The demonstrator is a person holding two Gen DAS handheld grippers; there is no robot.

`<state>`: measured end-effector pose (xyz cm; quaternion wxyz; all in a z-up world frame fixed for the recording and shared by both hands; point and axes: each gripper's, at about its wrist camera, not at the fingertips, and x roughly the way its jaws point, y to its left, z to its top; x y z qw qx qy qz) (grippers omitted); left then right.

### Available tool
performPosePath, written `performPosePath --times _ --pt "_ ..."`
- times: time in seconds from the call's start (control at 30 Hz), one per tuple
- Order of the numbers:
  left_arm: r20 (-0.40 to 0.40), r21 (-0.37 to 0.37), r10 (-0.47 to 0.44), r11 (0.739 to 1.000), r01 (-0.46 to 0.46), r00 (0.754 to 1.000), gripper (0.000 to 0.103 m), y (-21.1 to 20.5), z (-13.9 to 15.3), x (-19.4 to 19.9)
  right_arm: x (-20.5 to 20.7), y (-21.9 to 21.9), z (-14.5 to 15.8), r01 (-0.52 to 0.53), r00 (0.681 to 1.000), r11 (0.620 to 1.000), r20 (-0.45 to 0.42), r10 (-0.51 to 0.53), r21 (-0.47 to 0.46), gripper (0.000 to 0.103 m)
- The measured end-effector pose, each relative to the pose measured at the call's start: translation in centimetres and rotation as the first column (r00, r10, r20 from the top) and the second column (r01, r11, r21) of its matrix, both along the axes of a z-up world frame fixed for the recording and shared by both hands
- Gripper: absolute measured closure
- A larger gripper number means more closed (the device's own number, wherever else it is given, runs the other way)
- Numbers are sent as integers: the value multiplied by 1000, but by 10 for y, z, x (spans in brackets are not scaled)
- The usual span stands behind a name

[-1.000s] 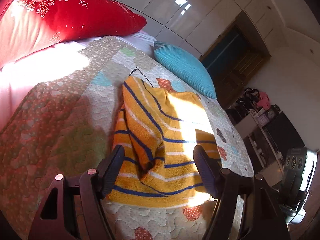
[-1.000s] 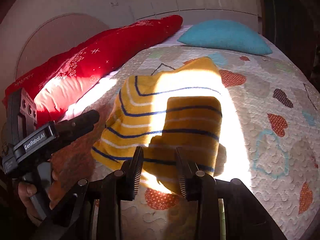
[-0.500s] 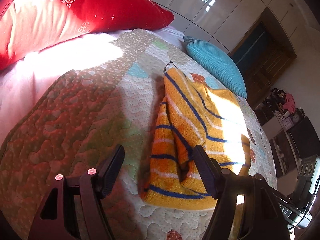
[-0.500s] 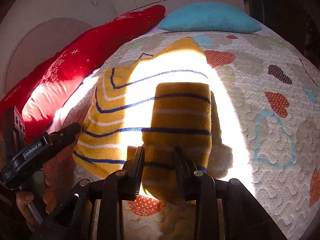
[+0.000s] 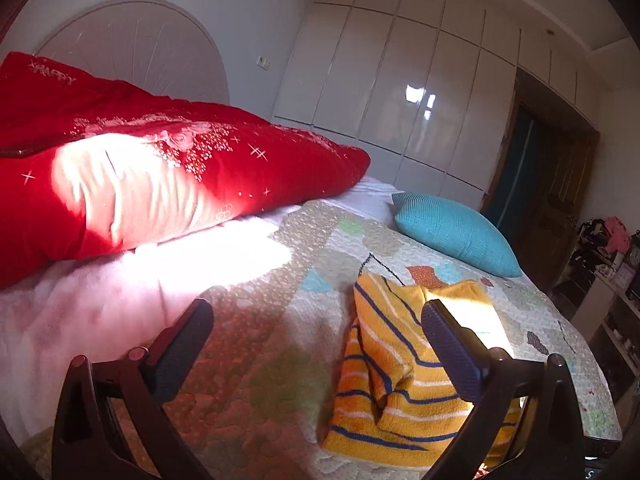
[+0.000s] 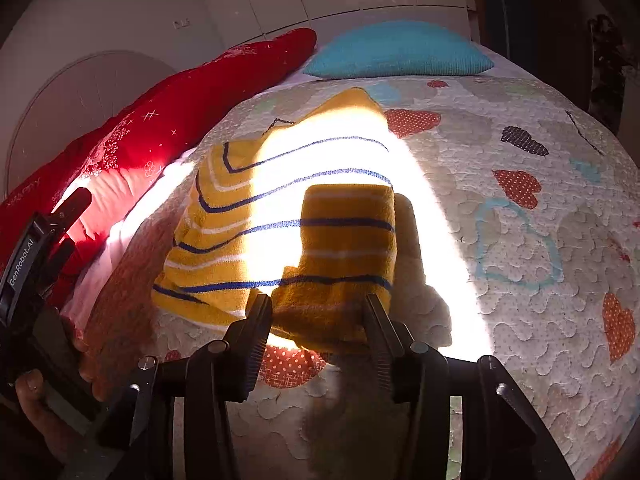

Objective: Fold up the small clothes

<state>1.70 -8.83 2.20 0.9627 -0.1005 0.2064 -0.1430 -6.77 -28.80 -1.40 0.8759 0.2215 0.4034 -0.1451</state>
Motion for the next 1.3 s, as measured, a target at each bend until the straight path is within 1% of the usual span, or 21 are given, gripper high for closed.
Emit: performPosePath --times 0.07,0.1,0.17,0.2,0.23,0.33,0.43,0.53,0.7,0.93,1.3 --pt "7 17 -12 1000 12 1000 0 -1 1 0 1 -1 -2 7 1000 1000 -9 -7 3 49" --pt "-19 23 -26 999 27 999 0 -3 -1 3 2 -1 -3 11 1000 1000 -13 -11 5 49" --pt "-96 28 -77 996 80 992 0 -5 -6 10 2 -2 -5 20 1000 1000 -16 -20 9 49" --pt "-119 20 -99 995 102 988 0 -6 -8 14 1 -2 -5 22 1000 1000 -16 -22 10 48" --pt "-130 22 -102 994 106 986 0 -7 -11 13 2 -1 -5 23 1000 1000 -17 -23 10 47" --pt "-95 49 -72 996 77 993 0 -8 -9 9 2 0 -5 20 1000 1000 -18 -20 1 45" --pt "-71 41 -84 995 87 994 0 -8 -8 6 2 1 -6 17 1000 1000 -22 -17 -8 45" --pt "-89 30 -99 994 102 991 0 -9 -11 8 1 1 -7 20 999 1000 -26 -20 -11 44" --pt "-122 34 -99 994 103 988 0 -9 -15 12 1 1 -9 26 999 999 -40 -27 -23 43" --pt "-182 36 -116 992 124 977 0 -12 -23 18 2 4 -11 21 999 999 -47 -23 -41 40" --pt "-218 53 -117 990 131 969 0 -16 -28 22 2 4 -13 22 998 999 -51 -24 -43 39"
